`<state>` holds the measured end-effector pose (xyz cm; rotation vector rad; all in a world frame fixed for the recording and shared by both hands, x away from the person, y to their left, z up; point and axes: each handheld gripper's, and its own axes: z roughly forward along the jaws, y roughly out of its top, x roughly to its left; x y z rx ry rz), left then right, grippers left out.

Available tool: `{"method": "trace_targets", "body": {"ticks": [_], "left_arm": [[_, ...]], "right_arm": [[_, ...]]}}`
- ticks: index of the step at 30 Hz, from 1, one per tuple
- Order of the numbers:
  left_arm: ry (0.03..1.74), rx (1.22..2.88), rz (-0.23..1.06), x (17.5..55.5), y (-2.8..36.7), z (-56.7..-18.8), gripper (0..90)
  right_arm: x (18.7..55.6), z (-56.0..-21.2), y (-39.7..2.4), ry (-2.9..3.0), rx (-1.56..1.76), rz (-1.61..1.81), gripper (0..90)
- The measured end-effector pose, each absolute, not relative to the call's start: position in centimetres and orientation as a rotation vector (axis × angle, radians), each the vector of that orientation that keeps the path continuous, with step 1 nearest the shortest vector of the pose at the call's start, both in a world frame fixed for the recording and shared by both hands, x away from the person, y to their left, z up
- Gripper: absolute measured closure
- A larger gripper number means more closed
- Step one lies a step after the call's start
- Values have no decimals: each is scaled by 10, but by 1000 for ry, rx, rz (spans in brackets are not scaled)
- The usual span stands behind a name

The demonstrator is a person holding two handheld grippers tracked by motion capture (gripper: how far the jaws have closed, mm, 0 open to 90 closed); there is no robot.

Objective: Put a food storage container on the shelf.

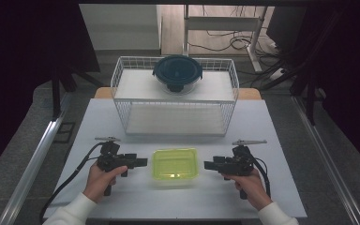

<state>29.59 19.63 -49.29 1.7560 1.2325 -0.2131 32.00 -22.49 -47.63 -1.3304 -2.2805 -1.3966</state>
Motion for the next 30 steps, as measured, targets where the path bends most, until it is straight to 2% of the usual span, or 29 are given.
{"method": "trace_targets", "body": {"ticks": [14, 30], "left_arm": [[1260, 1651, -442, 318, 189, -522, 328], [1250, 1641, -501, 320, 186, -532, 376]], "right_arm": [[344, -496, -204, -2154, -1370, -1307, 417], [351, -513, -196, -2064, -1407, -1266, 477]]}}
